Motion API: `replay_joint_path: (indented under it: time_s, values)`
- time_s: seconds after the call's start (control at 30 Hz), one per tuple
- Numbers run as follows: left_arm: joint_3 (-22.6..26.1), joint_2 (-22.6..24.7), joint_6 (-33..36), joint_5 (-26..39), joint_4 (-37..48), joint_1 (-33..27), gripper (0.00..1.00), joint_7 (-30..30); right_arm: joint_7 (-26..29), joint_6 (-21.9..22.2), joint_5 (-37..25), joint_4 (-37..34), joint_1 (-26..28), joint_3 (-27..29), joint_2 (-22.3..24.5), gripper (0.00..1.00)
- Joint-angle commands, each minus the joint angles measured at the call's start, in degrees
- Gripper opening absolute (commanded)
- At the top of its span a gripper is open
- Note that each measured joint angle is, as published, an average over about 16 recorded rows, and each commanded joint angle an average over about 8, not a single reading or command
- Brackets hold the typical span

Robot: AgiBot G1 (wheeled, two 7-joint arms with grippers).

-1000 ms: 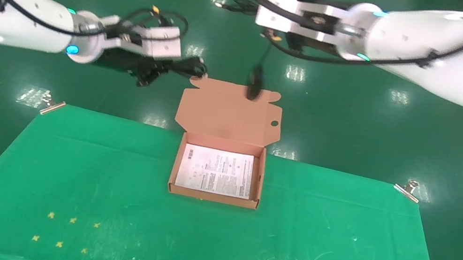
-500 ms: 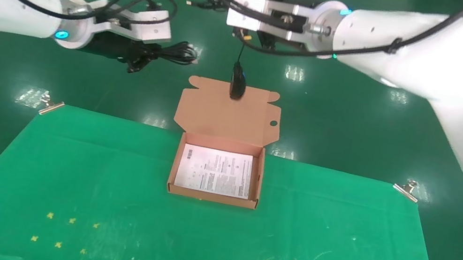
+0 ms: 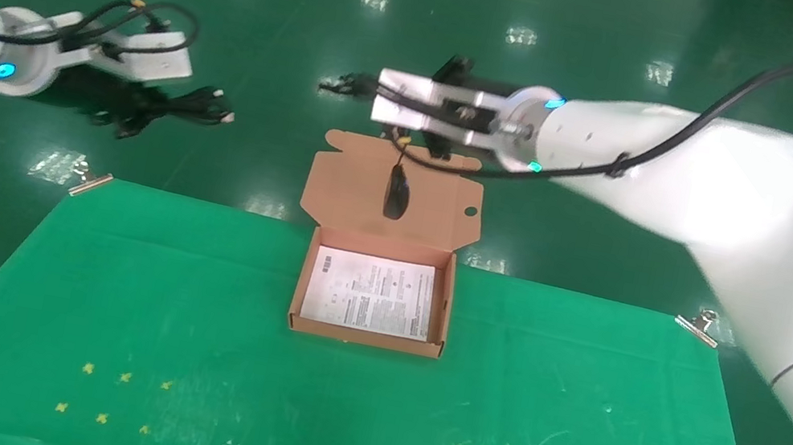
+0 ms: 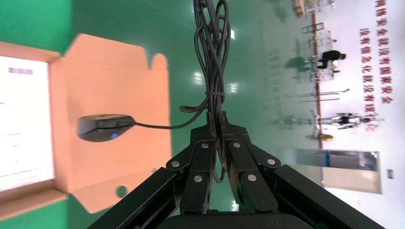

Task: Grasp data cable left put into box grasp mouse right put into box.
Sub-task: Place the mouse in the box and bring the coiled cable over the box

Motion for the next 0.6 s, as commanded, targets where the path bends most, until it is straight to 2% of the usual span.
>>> replay_joint_path:
  time_s: [0.03,0.6]
  values:
    - [0.4,-0.6,0.4,0.9,-0.2,0.1,0.0,-1.0,0.7,0.0,0.2,0.2,-0.5,-0.7,-0.1,0.0]
    - [0.9,-3.4,3.0,2.8,-5.6,1.3,0.0,-5.3,7.4,2.4,4.4,4.0,-4.2,-9.2,-0.5,0.0]
